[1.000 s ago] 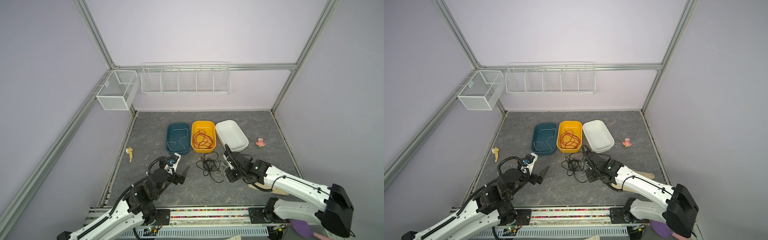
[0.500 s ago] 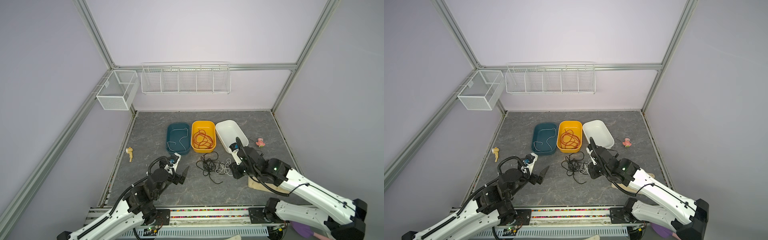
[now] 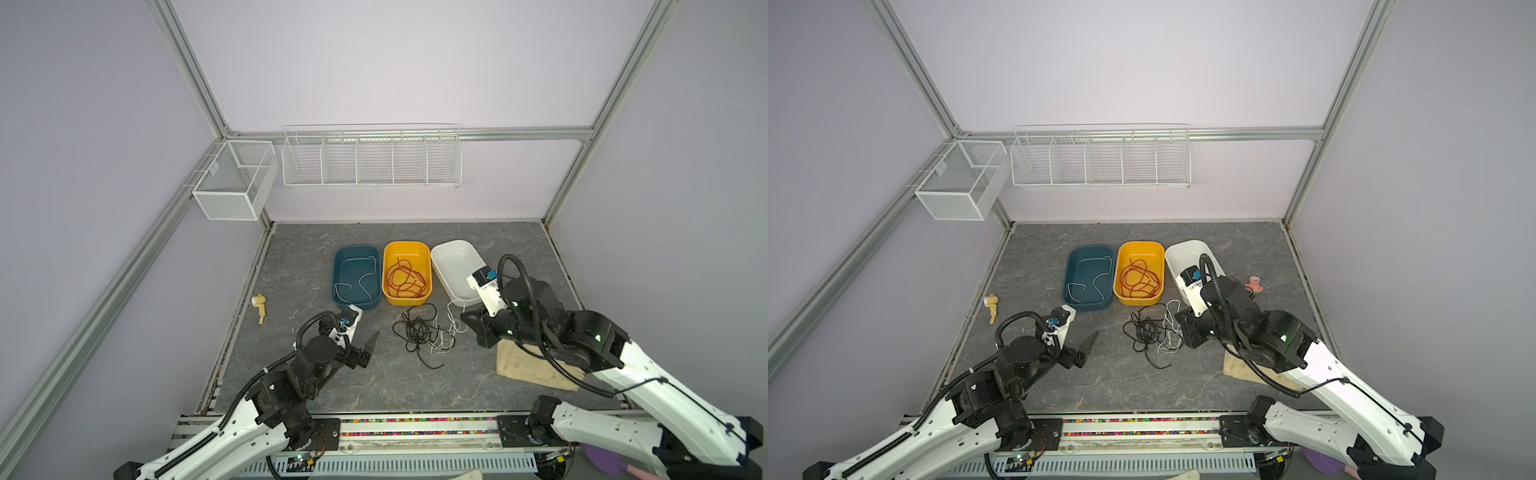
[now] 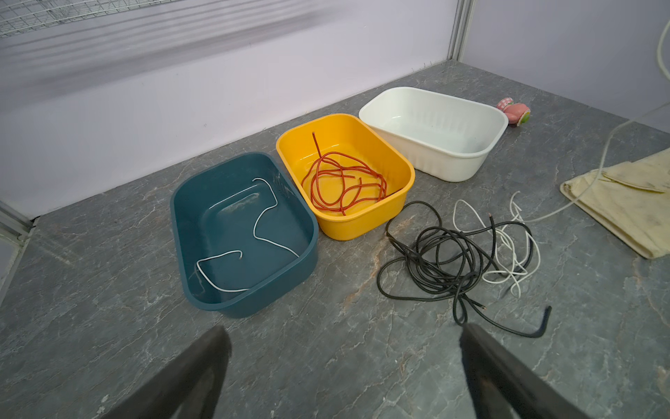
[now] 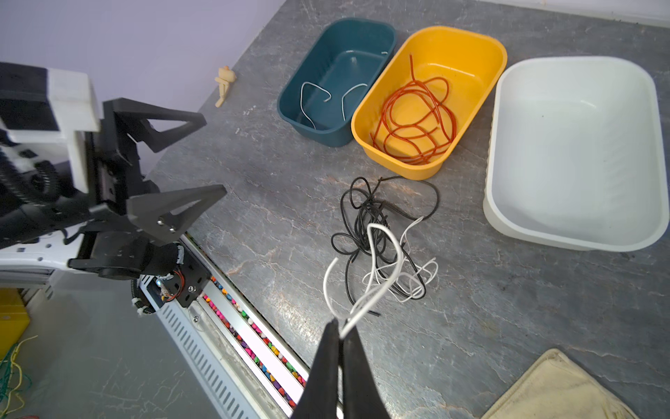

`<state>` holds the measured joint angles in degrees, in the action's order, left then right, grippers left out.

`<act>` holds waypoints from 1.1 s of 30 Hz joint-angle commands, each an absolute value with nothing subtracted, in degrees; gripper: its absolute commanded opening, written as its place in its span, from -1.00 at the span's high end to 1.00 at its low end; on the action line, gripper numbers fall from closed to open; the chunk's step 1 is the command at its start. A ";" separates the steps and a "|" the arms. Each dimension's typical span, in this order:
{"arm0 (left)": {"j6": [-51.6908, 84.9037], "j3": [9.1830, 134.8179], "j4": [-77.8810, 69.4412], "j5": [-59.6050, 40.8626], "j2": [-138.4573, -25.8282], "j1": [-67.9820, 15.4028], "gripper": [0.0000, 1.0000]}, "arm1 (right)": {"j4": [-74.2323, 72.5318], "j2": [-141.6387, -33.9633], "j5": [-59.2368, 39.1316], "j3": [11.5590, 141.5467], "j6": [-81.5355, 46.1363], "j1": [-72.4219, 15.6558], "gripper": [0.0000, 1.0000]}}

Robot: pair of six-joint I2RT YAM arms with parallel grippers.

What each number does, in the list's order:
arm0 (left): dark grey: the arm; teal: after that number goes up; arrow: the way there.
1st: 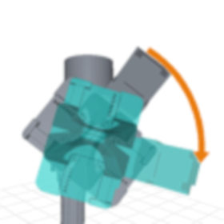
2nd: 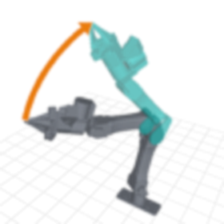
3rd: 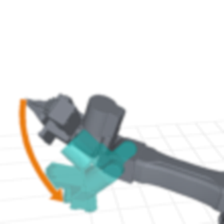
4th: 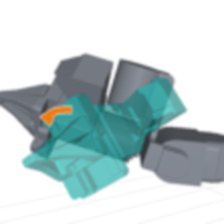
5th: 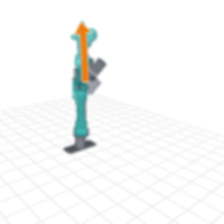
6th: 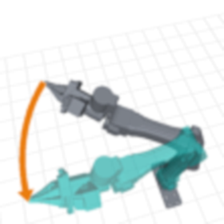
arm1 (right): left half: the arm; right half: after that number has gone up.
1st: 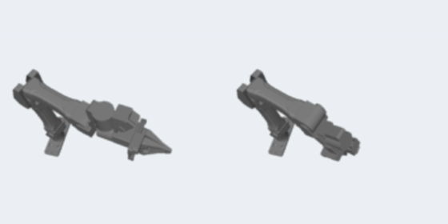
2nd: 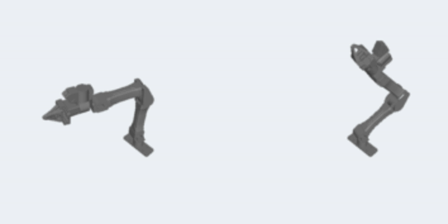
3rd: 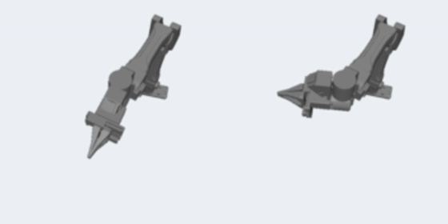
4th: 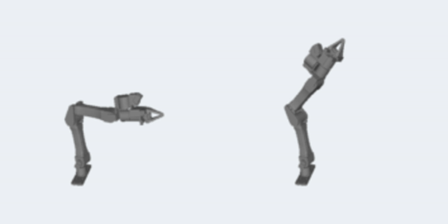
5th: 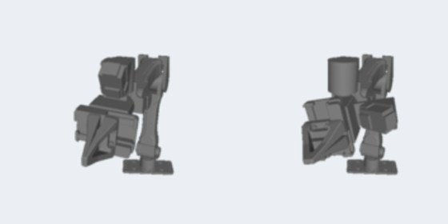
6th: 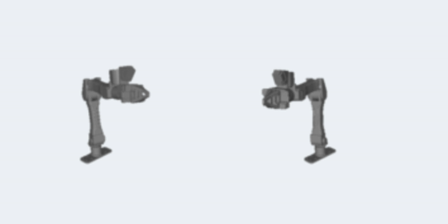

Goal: Untangle the cables
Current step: 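Lift the white cable up toward the teal tub with the right gripper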

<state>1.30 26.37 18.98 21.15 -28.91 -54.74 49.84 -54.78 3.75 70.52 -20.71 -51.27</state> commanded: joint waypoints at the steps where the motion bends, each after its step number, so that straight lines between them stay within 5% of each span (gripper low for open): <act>1: 1.86 28.30 20.07 21.09 -29.09 -54.67 -0.97 | 51.48 -55.67 3.54 74.76 -18.67 -51.74 0.86; 18: -0.74 29.09 20.42 13.83 -31.03 -56.16 -0.97 | 54.25 -66.58 -4.17 101.54 -18.62 -51.77 0.86; 28: -8.58 26.19 15.02 0.79 -28.79 -57.04 -0.98 | 60.37 -76.55 -9.32 120.37 -17.51 -51.68 0.86; 33: -11.79 26.21 15.50 3.45 -26.99 -57.04 -0.98 | 62.82 -80.65 -10.63 127.68 -16.84 -51.68 0.86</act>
